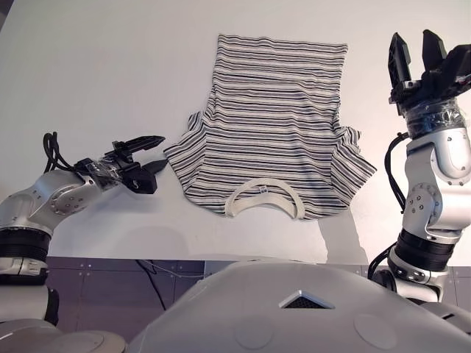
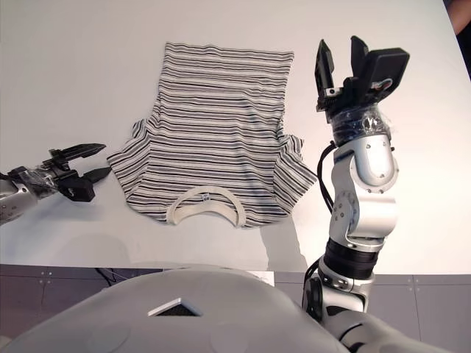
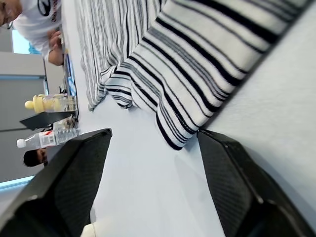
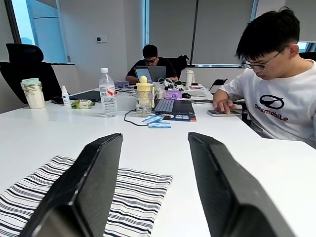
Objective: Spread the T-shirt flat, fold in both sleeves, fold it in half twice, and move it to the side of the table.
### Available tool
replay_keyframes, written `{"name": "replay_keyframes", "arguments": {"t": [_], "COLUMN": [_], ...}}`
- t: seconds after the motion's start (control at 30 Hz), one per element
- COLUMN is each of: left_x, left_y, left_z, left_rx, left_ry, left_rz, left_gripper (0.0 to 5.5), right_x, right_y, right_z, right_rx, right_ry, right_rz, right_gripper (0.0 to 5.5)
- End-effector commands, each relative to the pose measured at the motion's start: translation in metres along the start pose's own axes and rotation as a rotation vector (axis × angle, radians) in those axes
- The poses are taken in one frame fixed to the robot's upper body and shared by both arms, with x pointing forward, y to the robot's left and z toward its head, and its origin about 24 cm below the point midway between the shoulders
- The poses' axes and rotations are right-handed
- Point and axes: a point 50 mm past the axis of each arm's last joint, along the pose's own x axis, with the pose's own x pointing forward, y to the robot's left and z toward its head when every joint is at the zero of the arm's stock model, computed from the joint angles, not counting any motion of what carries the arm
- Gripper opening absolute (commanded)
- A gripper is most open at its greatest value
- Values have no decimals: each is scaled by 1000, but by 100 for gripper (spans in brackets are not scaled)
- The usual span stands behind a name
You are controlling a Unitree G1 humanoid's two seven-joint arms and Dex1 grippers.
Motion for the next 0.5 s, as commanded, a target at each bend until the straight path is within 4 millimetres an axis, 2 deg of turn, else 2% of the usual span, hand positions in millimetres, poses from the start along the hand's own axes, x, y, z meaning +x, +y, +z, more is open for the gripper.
{"name": "replay_keyframes", "arguments": {"t": [0.03,0.3,0.47,0.5], "left_x": [0,19,6,5], "left_y": [-30,-22,-33,-35], "left_z": [1,6,5,4], "left_rx": [11,117,107,104], "left_ry": [23,-32,-45,-39], "left_rz": [-148,-119,-160,-168], "left_gripper": [323,323,323,302], "right_x": [6,14,9,9], "right_y": [1,5,3,3], "right_z": [0,0,-3,-4], "right_rx": [-1,11,15,17], "right_ry": [16,1,9,9], "right_rz": [24,29,6,2], "right_gripper": [244,244,244,244]}}
